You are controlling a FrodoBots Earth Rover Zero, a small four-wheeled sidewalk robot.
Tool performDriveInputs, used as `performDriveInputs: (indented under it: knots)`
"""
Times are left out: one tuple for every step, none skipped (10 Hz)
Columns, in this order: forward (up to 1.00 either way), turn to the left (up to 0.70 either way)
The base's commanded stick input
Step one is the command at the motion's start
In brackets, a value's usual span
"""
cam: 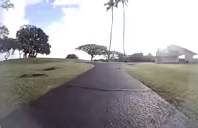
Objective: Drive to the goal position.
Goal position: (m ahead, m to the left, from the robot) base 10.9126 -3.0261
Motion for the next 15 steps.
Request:
performDriveInputs:
  knots:
    - [0.6, 0.0]
    - [0.6, 0.0]
    - [0.6, 0.0]
    - [0.6, 0.0]
    - [0.6, 0.0]
    - [0.6, 0.0]
    - [0.6, 0.0]
    - [0.6, 0.0]
    - [0.6, 0.0]
    - [0.6, 0.0]
    - [0.6, 0.0]
    - [0.6, 0.0]
    - [0.6, 0.0]
    - [0.6, 0.0]
    - [0.6, 0.0]
